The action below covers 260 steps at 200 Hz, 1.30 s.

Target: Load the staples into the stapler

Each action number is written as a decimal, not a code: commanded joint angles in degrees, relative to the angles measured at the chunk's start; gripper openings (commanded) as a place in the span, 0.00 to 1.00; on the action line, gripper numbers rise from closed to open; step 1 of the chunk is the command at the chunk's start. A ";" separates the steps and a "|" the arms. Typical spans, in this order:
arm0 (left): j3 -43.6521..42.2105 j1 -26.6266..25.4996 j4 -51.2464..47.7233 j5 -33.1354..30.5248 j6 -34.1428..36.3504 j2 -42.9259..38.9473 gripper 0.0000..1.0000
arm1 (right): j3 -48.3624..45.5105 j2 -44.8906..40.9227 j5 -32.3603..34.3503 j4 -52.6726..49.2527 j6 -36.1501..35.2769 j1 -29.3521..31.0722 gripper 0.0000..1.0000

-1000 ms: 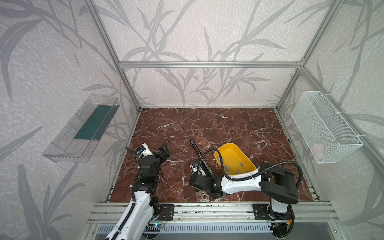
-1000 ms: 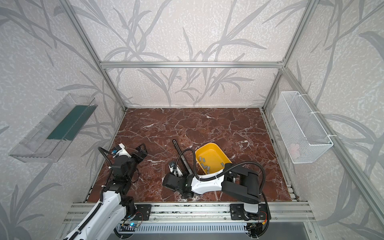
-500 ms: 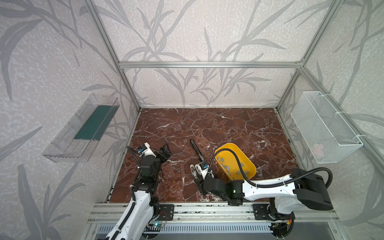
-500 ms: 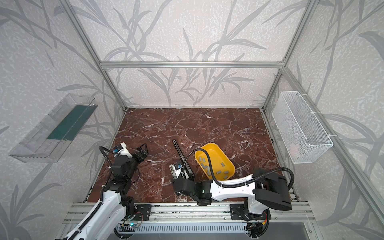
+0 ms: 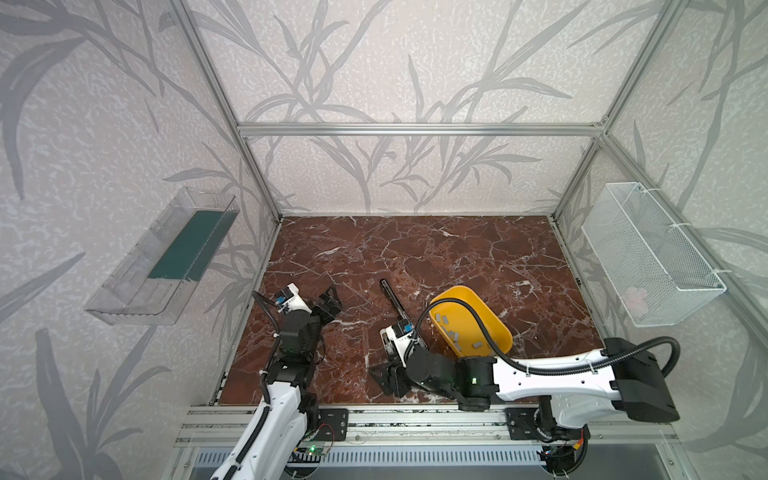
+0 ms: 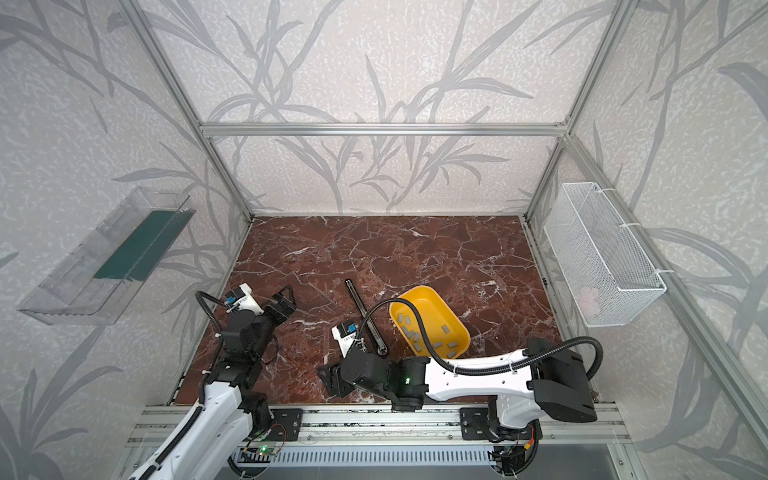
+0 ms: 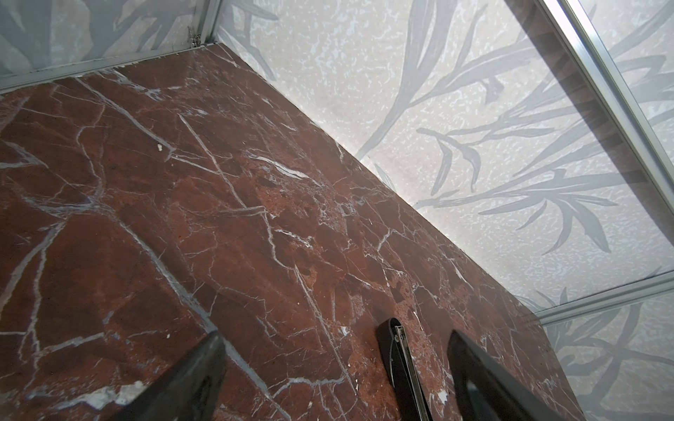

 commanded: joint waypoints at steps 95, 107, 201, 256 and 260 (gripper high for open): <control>1.56 0.17 -3.25 -2.85 2.92 -1.47 0.94 | -3.94 -2.41 -18.11 3.51 6.51 -10.14 0.71; 1.58 0.15 -2.76 -2.23 2.69 -1.30 0.94 | -2.53 1.38 -19.18 4.78 6.98 -9.45 0.69; 1.80 0.16 -1.53 -0.71 3.38 0.32 0.94 | -9.42 13.23 -25.28 24.89 4.08 -9.46 0.63; 3.02 0.22 -0.30 1.40 2.85 4.84 0.94 | -7.10 14.50 -11.03 14.69 -7.02 -6.13 0.60; 3.08 0.18 -0.16 1.53 2.83 5.14 0.94 | -6.82 14.18 -9.93 13.57 -7.61 -5.77 0.61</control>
